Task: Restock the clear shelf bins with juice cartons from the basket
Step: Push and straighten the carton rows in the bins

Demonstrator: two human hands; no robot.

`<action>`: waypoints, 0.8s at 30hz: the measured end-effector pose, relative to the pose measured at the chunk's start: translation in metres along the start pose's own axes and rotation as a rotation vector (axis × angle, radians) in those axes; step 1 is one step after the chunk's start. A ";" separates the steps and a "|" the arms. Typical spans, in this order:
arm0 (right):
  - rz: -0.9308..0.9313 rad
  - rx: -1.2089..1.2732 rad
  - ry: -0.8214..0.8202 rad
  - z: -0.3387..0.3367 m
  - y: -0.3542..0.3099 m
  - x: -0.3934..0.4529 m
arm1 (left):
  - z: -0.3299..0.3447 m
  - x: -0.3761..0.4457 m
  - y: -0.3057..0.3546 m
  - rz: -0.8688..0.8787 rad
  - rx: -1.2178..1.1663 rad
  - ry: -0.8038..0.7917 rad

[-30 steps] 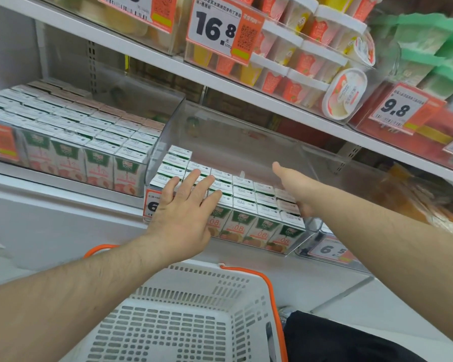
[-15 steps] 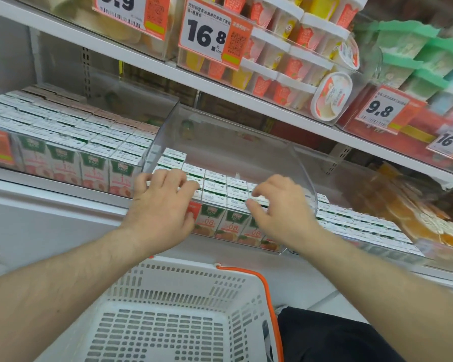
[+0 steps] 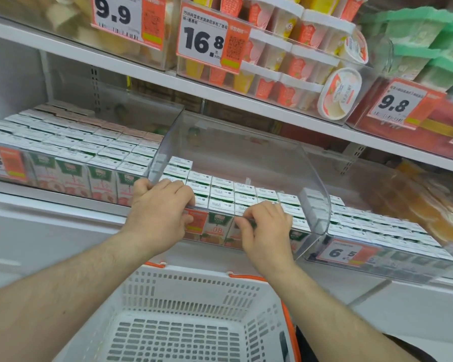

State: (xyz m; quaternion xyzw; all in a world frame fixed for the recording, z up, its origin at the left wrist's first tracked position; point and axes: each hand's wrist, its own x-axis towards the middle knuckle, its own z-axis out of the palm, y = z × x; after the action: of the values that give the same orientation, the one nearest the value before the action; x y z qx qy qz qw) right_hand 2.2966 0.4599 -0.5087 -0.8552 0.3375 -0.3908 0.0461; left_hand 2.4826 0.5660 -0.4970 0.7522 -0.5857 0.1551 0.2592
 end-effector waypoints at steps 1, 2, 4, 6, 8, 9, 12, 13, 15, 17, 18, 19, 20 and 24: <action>0.006 0.012 -0.007 0.000 -0.001 0.003 | -0.001 0.001 -0.002 -0.001 -0.006 0.010; 0.003 0.012 -0.006 -0.001 -0.002 0.008 | -0.001 0.004 -0.004 0.000 -0.006 0.027; -0.009 0.003 0.008 -0.003 -0.005 0.018 | -0.007 0.012 -0.005 -0.007 -0.006 0.057; -0.017 -0.003 0.015 -0.006 -0.005 0.030 | -0.012 0.022 -0.005 -0.033 -0.008 0.058; -0.008 0.015 0.006 -0.006 -0.002 0.041 | -0.011 0.030 -0.005 -0.056 -0.013 0.039; 0.000 0.024 0.003 -0.005 0.000 0.044 | -0.009 0.034 -0.005 -0.059 -0.020 0.041; 0.016 0.037 0.004 0.001 0.005 0.052 | -0.003 0.043 -0.005 -0.085 -0.039 0.033; 0.021 0.037 0.005 0.003 0.006 0.055 | -0.002 0.045 -0.006 -0.098 -0.044 0.026; 0.032 0.034 0.002 0.006 0.007 0.059 | 0.000 0.050 -0.007 -0.113 -0.049 0.020; 0.041 0.038 -0.005 0.009 0.009 0.062 | 0.002 0.053 -0.008 -0.123 -0.043 0.005; 0.044 0.039 -0.008 0.010 0.010 0.063 | 0.003 0.054 -0.008 -0.125 -0.040 -0.004; 0.048 0.039 -0.012 0.012 0.011 0.063 | 0.004 0.055 -0.008 -0.128 -0.038 -0.012; 0.053 0.037 -0.016 0.013 0.012 0.064 | 0.006 0.055 -0.008 -0.132 -0.037 -0.019; 0.077 0.021 -0.037 0.017 0.013 0.063 | 0.010 0.055 -0.009 -0.133 -0.018 -0.024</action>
State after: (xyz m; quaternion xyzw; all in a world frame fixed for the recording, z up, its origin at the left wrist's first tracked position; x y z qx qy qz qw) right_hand 2.3308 0.4076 -0.4844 -0.8481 0.3651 -0.3762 0.0764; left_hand 2.5048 0.5176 -0.4775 0.7888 -0.5388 0.1232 0.2688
